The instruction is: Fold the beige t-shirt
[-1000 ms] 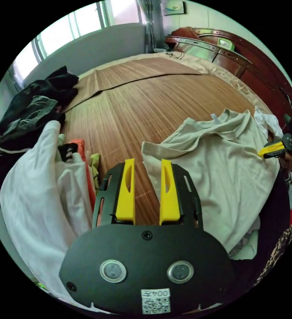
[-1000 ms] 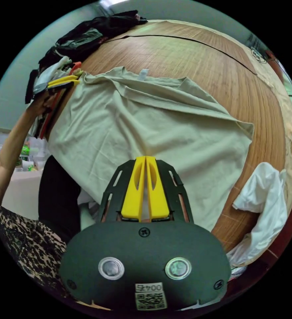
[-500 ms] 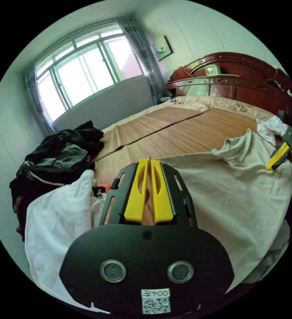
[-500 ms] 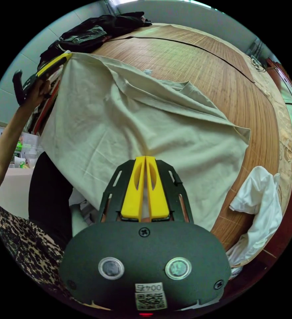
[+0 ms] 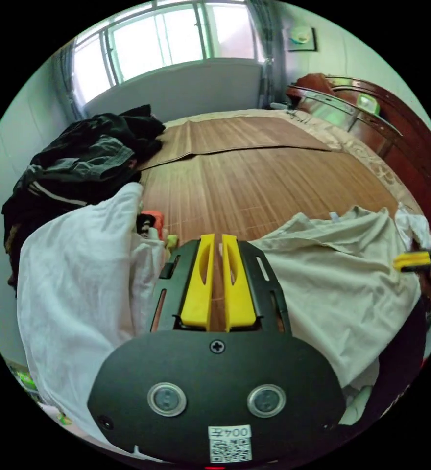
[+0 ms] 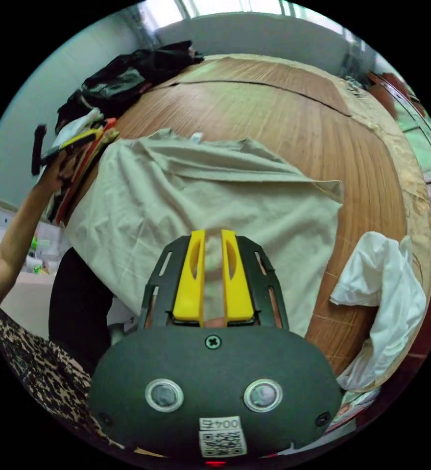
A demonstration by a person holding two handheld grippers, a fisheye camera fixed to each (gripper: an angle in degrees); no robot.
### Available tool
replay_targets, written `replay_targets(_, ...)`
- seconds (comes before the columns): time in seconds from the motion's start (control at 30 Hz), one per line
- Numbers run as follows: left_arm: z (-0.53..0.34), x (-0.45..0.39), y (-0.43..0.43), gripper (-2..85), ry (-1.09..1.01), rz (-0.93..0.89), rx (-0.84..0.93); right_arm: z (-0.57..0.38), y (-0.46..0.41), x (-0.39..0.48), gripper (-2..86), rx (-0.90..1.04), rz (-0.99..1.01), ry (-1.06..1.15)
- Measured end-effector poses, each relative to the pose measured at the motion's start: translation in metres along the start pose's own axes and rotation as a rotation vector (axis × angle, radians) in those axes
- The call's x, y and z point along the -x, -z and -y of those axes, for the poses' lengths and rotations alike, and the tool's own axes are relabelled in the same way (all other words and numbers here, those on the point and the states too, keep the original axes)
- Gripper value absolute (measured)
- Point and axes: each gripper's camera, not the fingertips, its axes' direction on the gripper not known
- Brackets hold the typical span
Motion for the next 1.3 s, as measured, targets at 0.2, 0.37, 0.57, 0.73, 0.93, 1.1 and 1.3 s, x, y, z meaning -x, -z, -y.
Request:
replay_targets(0.2, -0.084, -0.065, 0.007, 0.7, -0.136, 0.066, 0.028, 0.018, 0.024, -0.081, 8.2, -0.122, -0.157, -0.123)
replay_targets(0.37, -0.124, -0.11, -0.028, 0.4, -0.3, 0.249, 0.095, 0.064, 0.018, -0.095, 10.4, -0.051, -0.274, 0.12)
replay_targets(0.57, -0.125, -0.106, -0.035, 0.1, -0.282, 0.215, 0.109, 0.113, -0.013, -0.06, 10.3, 0.179, -0.415, 0.558)
replay_targets(0.73, -0.122, -0.083, -0.036, 0.2, -0.214, 0.099, 0.117, 0.14, -0.039, -0.055, 0.1, 0.303, -0.378, 0.668)
replay_targets(0.93, -0.122, -0.071, -0.037, 0.3, -0.183, 0.048, 0.119, 0.165, -0.021, -0.098, 1.6, 0.184, -0.222, 0.448)
replay_targets(1.1, -0.121, -0.061, -0.038, 0.4, -0.156, 0.005, 0.12, 0.155, -0.026, -0.071, 11.4, 0.241, -0.353, 0.64)
replay_targets(1.3, -0.119, -0.059, -0.038, 0.4, -0.149, -0.006, 0.121, 0.175, -0.058, -0.052, 8.1, 0.343, -0.452, 0.803)
